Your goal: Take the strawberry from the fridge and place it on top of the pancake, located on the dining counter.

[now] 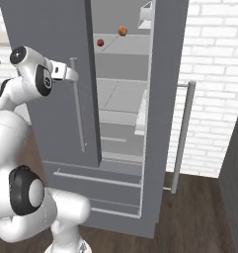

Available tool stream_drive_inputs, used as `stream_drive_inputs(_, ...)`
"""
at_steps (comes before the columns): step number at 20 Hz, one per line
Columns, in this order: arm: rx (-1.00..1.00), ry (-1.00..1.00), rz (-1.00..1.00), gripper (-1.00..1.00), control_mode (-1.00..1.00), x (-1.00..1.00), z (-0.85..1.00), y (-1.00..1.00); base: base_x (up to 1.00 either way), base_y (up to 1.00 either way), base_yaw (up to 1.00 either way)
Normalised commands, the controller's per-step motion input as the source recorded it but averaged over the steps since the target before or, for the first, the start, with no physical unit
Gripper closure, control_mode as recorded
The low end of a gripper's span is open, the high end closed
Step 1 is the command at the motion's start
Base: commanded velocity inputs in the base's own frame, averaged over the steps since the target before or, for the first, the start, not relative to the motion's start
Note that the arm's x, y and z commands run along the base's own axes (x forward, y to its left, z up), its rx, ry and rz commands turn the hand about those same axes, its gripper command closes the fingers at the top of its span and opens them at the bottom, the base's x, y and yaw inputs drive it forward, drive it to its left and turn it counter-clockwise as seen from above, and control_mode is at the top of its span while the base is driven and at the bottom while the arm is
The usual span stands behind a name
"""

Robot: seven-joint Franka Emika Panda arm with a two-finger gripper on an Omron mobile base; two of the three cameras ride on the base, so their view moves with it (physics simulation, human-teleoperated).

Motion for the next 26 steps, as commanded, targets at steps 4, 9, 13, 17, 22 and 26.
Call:
stream_drive_inputs(4,0.0,0.0,0.0,-1.0,-1.0,0.56,0.0,-0.07,0.0,0.0,0.0)
stream_drive_inputs(9,0.0,-0.05,0.0,-1.0,-1.0,0.45,-0.04,0.0,0.0,0.0,0.0)
stream_drive_inputs(13,0.0,-0.07,0.0,-1.0,-1.0,0.42,-0.05,0.0,0.0,0.0,0.0)
stream_drive_inputs(17,0.0,-0.03,0.0,-1.0,-1.0,0.36,-0.22,0.0,0.0,0.0,0.0)
stream_drive_inputs(22,0.0,0.0,0.0,-1.0,-1.0,0.33,-0.16,0.01,0.0,0.0,0.0)
stream_drive_inputs(26,0.0,-0.02,0.0,-1.0,-1.0,0.18,-0.14,0.0,0.0,0.0,0.0)
